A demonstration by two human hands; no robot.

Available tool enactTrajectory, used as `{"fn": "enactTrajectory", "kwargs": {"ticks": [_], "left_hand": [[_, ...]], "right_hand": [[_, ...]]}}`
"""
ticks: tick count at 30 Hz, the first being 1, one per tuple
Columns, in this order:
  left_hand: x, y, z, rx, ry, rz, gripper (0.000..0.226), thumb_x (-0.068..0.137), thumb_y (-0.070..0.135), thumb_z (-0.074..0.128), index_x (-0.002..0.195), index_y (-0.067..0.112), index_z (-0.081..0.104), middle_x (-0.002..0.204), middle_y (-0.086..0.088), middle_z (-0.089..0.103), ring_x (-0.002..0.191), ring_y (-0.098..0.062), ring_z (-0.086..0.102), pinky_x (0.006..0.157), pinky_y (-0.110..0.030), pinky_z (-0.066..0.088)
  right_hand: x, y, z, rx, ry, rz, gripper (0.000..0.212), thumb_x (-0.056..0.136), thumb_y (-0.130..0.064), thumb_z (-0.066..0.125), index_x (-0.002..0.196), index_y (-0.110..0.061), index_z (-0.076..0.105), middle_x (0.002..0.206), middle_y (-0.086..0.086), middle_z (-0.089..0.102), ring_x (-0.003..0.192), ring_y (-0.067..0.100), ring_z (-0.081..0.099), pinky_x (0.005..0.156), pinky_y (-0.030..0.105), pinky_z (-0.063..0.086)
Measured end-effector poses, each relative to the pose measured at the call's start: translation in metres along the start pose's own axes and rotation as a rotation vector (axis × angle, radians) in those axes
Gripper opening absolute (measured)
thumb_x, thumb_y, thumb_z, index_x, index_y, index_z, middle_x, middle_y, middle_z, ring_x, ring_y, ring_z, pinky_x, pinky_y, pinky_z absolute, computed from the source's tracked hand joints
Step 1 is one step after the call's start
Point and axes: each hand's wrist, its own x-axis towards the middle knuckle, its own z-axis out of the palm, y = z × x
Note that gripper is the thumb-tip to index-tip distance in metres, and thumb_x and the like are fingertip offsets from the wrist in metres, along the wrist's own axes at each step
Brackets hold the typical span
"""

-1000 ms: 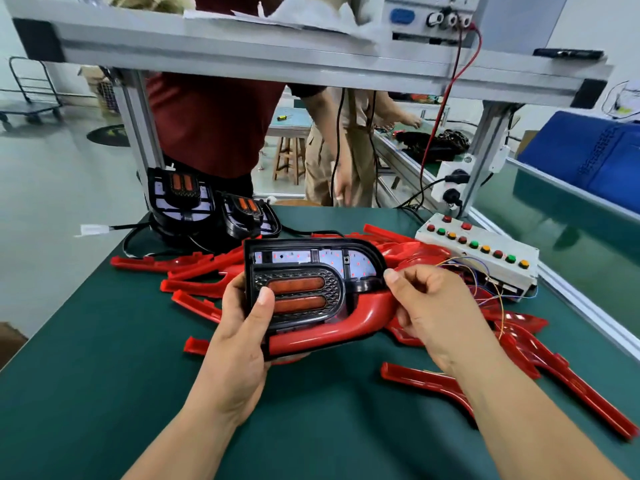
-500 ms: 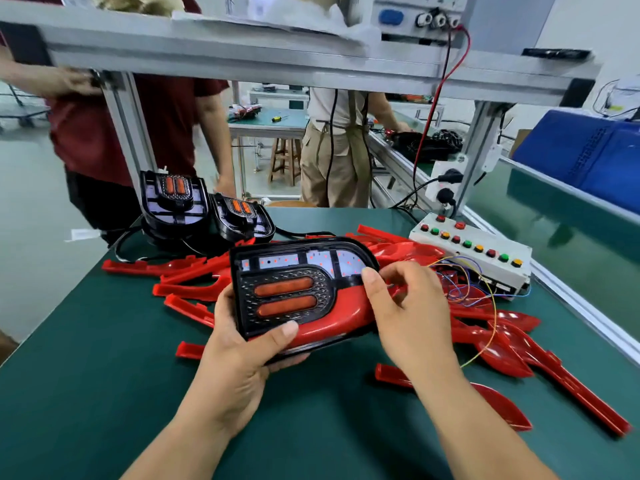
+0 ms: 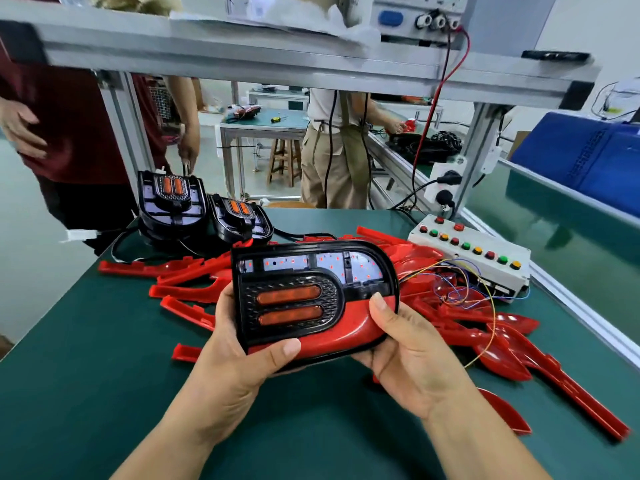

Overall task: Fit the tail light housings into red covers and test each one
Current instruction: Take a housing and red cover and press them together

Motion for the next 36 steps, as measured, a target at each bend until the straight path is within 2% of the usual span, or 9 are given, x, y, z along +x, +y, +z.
{"fn": "enactTrajectory", "kwargs": {"ticks": [3,9,12,14,20,26,31,34,36], "left_hand": [[0.0,0.0,-0.002,0.01,-0.025,-0.002,0.079,0.066,-0.005,0.071,0.129,0.037,0.047,0.125,-0.011,0.067,0.116,-0.029,0.063,0.086,-0.034,0.056],[0.001,0.002,-0.007,-0.019,-0.053,-0.068,0.076,0.069,-0.006,0.068,0.128,0.038,0.048,0.125,-0.014,0.066,0.113,-0.033,0.065,0.076,-0.039,0.058],[0.002,0.005,-0.009,-0.017,-0.072,-0.106,0.072,0.066,0.0,0.072,0.122,0.04,0.052,0.124,-0.012,0.067,0.108,-0.033,0.067,0.071,-0.038,0.059],[0.002,0.007,-0.009,-0.011,-0.073,-0.111,0.073,0.062,0.005,0.076,0.122,0.039,0.052,0.123,-0.012,0.067,0.108,-0.033,0.068,0.071,-0.038,0.059],[0.004,0.008,-0.008,-0.045,-0.084,-0.09,0.08,0.061,0.001,0.076,0.129,0.033,0.048,0.126,-0.018,0.064,0.115,-0.036,0.063,0.077,-0.039,0.058],[0.008,0.01,-0.012,-0.007,-0.07,-0.144,0.077,0.067,-0.003,0.07,0.13,0.035,0.047,0.124,-0.015,0.066,0.11,-0.035,0.066,0.073,-0.043,0.059],[0.007,0.012,-0.016,0.016,-0.124,-0.143,0.064,0.068,0.001,0.071,0.117,0.04,0.061,0.125,-0.014,0.066,0.112,-0.034,0.065,0.076,-0.04,0.059],[0.008,0.013,-0.019,0.099,-0.141,-0.133,0.062,0.072,0.011,0.074,0.126,0.038,0.059,0.127,-0.01,0.066,0.113,-0.03,0.065,0.083,-0.039,0.059],[0.009,0.011,-0.021,0.119,-0.099,-0.111,0.049,0.08,0.007,0.068,0.122,0.032,0.066,0.125,-0.008,0.067,0.115,-0.026,0.065,0.082,-0.031,0.058]], "right_hand": [[0.0,0.002,-0.002,-0.009,-0.02,-0.02,0.032,0.078,-0.025,0.066,0.102,-0.006,0.074,0.105,0.021,0.072,0.09,0.028,0.072,0.076,0.041,0.059],[0.0,0.006,-0.004,0.014,-0.043,-0.034,0.027,0.08,-0.018,0.068,0.105,-0.01,0.072,0.106,0.019,0.072,0.089,0.027,0.072,0.073,0.04,0.059],[0.002,0.004,-0.004,0.007,-0.078,-0.029,0.051,0.061,-0.031,0.091,0.105,-0.013,0.073,0.108,0.018,0.072,0.091,0.027,0.072,0.078,0.045,0.06],[0.003,0.004,-0.003,0.0,-0.079,-0.034,0.065,0.051,-0.035,0.096,0.107,-0.012,0.072,0.11,0.018,0.071,0.092,0.028,0.072,0.082,0.047,0.058],[0.002,0.008,-0.004,0.048,-0.076,-0.037,0.04,0.072,-0.015,0.08,0.111,-0.013,0.071,0.112,0.019,0.071,0.095,0.029,0.071,0.076,0.044,0.059],[0.003,0.01,-0.009,0.117,-0.118,0.021,0.071,0.059,-0.035,0.093,0.117,-0.003,0.067,0.119,0.024,0.066,0.103,0.033,0.068,0.083,0.044,0.057],[0.003,0.011,-0.018,0.127,-0.087,0.002,0.051,0.069,-0.031,0.082,0.111,-0.004,0.071,0.114,0.023,0.069,0.098,0.032,0.07,0.08,0.044,0.058],[0.004,0.012,-0.021,0.126,-0.053,-0.06,0.041,0.072,-0.028,0.073,0.108,-0.009,0.073,0.112,0.019,0.071,0.098,0.029,0.071,0.078,0.043,0.058],[0.004,0.011,-0.022,0.142,-0.047,-0.091,0.043,0.071,-0.029,0.077,0.109,-0.009,0.073,0.112,0.019,0.071,0.099,0.029,0.07,0.078,0.042,0.058]]}}
